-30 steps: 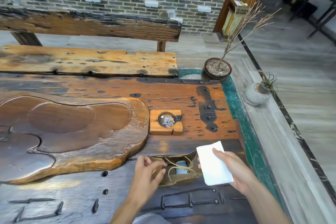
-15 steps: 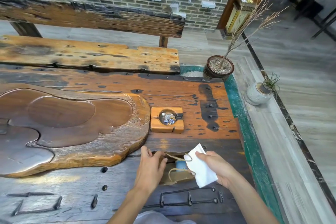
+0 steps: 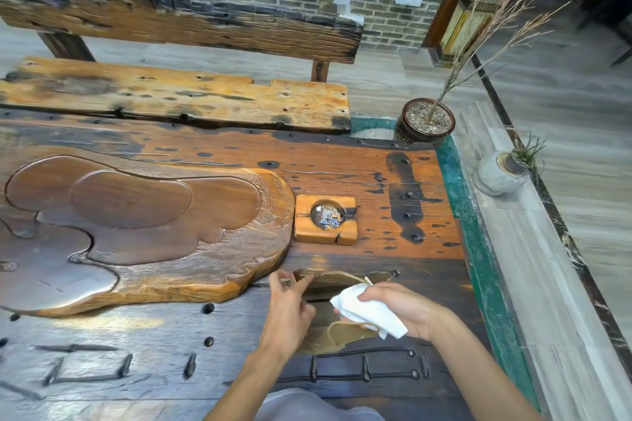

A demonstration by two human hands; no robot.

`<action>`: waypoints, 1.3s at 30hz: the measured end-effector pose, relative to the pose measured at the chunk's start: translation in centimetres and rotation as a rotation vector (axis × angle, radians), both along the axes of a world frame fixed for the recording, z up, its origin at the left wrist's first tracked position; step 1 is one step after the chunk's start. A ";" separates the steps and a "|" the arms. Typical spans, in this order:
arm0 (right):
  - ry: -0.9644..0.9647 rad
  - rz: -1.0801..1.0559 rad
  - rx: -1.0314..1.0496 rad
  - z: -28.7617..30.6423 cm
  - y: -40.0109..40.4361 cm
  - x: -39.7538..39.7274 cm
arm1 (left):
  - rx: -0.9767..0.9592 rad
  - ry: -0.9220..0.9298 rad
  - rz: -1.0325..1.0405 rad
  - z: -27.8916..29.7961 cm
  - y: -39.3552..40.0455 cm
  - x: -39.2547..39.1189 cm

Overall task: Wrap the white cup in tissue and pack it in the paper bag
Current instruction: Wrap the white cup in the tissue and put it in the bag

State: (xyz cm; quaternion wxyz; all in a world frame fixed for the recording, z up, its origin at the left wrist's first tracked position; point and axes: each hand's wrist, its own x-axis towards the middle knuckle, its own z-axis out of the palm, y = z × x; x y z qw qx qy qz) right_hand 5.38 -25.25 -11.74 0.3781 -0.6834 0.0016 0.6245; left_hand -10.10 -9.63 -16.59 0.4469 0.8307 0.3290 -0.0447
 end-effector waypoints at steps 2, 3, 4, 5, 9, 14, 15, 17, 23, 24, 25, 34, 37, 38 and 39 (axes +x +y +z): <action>0.094 -0.051 0.035 -0.4 0.4 0.1 | -0.052 0.007 -0.013 0.1 0.2 -0.1; 0.145 -0.087 0.055 -0.9 0.7 0.1 | -0.072 0.005 -0.021 0.1 0.3 -0.1; 0.192 -0.128 0.071 -1.6 1.0 0.0 | -0.091 0.007 -0.027 0.1 0.5 -0.1; 0.223 -0.156 0.068 -2.3 1.3 0.0 | -0.105 0.012 -0.030 0.3 0.5 -0.2; 0.208 -0.140 -0.002 -4.6 3.0 -0.9 | -0.159 0.009 -0.044 0.4 0.9 -0.3; 0.094 -0.072 -0.159 -6.5 4.8 -1.6 | -0.242 0.011 -0.051 0.3 1.6 -0.4; 0.067 -0.052 -0.187 -6.7 5.2 -1.6 | -0.252 0.007 -0.050 0.3 1.7 -0.5; -0.045 0.016 -0.249 -7.3 5.7 -1.6 | -0.258 0.007 -0.060 0.3 1.9 -0.7; -0.162 0.119 -0.316 -9.8 6.5 -0.8 | -0.276 -0.001 -0.059 -0.1 2.5 -0.8; -0.139 0.106 -0.323 -10.0 6.6 -0.7 | -0.283 -0.005 -0.057 -0.2 2.6 -0.8; -0.124 0.101 -0.334 -10.1 6.8 -0.6 | -0.289 -0.009 -0.057 -0.3 2.7 -0.9; -0.029 0.201 -0.349 -14.5 9.0 -0.7 | -0.323 -0.027 -0.028 0.4 3.1 -0.8; -0.049 0.267 -0.363 -15.2 9.4 -1.0 | -0.333 -0.047 -0.002 0.2 3.1 -0.8; -0.074 0.265 -0.360 -15.5 9.7 -1.2 | -0.334 -0.054 0.005 0.1 3.1 -0.8; -0.102 0.275 -0.366 -15.4 10.0 -1.3 | -0.333 -0.057 0.011 0.1 3.1 -0.8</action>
